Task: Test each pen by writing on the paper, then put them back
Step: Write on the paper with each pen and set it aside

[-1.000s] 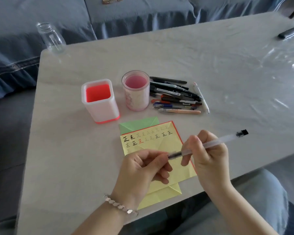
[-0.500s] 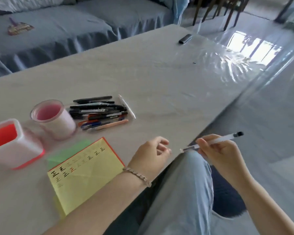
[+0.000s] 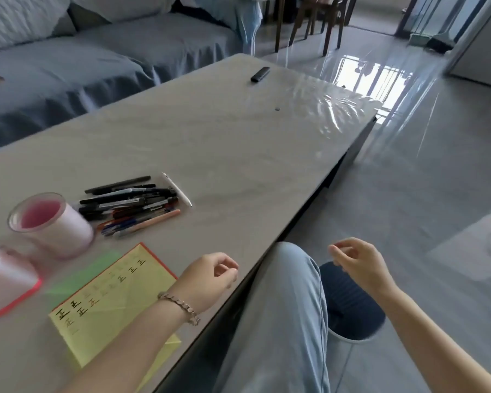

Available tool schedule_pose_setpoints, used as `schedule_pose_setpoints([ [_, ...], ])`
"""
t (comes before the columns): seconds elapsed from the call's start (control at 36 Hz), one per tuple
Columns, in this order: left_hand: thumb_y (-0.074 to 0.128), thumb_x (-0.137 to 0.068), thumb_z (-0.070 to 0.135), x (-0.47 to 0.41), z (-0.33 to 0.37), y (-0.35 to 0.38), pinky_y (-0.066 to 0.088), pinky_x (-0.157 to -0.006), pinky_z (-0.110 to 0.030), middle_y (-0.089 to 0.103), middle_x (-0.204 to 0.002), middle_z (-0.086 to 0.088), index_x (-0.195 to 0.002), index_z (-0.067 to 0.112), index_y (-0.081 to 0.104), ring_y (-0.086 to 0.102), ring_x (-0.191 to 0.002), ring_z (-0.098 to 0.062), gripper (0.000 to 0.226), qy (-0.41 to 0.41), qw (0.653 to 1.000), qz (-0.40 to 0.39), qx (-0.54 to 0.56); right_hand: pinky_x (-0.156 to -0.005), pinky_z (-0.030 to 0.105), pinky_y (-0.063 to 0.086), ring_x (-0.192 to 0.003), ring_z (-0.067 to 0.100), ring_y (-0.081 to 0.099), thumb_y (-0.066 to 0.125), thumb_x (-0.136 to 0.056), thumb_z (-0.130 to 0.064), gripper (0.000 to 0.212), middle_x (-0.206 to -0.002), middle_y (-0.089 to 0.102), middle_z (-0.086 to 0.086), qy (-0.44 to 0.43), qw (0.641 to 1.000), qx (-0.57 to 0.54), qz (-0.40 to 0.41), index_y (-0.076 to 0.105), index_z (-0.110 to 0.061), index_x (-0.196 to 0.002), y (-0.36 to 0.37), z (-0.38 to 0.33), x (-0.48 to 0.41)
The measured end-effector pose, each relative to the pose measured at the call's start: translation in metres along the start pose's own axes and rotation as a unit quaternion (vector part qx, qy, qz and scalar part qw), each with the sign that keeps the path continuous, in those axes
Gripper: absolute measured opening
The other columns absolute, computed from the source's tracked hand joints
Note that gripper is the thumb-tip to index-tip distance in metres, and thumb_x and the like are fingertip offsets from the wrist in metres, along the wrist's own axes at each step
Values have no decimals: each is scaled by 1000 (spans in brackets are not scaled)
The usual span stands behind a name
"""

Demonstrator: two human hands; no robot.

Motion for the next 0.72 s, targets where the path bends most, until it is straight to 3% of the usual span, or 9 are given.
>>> schedule_pose_setpoints([
  [0.22,50,-93,24,34,-68,-55,47,-67,-13,61,-88,13,-100,25,59,58,-81,-2,11,-59,989,113,-80,-50,19,42,-51,9,52,63,-83,-27,11,-63,64,-5,-117,979,21,-168,64,-24,-73,105,-110,-2],
  [0.36,51,-91,16,68,-134,-88,42,-77,-17,60,-104,4,-107,17,61,57,-91,-10,19,-119,969,193,-96,-60,25,48,-63,15,58,59,-85,-30,9,-72,65,-6,-214,938,79,-262,63,-22,-81,180,-176,14],
  [0.5,62,-80,3,98,-184,-109,38,-88,-24,63,-100,-5,-96,10,67,57,-100,-24,18,-117,941,299,-106,-68,29,52,-74,14,60,55,-88,-27,13,-81,64,-6,-295,894,158,-297,65,-19,-90,232,-226,26],
  [0.56,63,-81,14,107,-196,-112,36,-91,-23,64,-104,-4,-99,12,67,56,-103,-23,18,-117,933,321,-109,-70,31,51,-77,16,60,55,-88,-25,15,-84,64,-4,-322,883,178,-292,66,-16,-92,248,-242,27],
  [0.64,45,-75,45,114,-200,-110,30,-92,-18,63,-109,0,-104,17,65,56,-104,-18,46,-102,932,328,-119,-73,30,49,-86,18,59,54,-86,-22,13,-88,63,-5,-350,870,211,-275,65,-18,-91,269,-259,22],
  [0.72,48,-70,50,118,-202,-105,29,-88,-20,64,-108,0,-107,26,55,52,-103,-12,45,-81,929,340,-119,-76,30,46,-94,21,58,50,-87,-20,17,-100,61,-1,-382,856,247,-246,64,-17,-96,284,-271,15],
])
Point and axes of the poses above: each hand's wrist, its own x-axis away from the middle knuckle, its own y-axis out of the palm, z = x × y, the point moved 6 cm from there along -x, towards the middle knuckle
